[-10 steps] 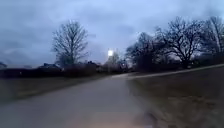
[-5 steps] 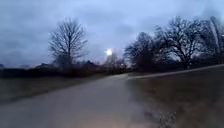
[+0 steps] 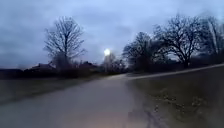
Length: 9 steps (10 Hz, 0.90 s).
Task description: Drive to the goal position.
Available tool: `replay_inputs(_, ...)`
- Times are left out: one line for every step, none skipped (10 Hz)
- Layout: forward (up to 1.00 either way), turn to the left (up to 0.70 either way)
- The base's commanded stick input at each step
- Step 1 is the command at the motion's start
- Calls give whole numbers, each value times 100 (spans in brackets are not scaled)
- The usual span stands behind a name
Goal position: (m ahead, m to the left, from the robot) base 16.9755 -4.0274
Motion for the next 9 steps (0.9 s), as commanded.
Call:
replay_inputs(100,4)
replay_inputs(100,4)
replay_inputs(100,4)
replay_inputs(100,4)
replay_inputs(100,4)
replay_inputs(100,4)
replay_inputs(100,4)
replay_inputs(100,4)
replay_inputs(100,4)
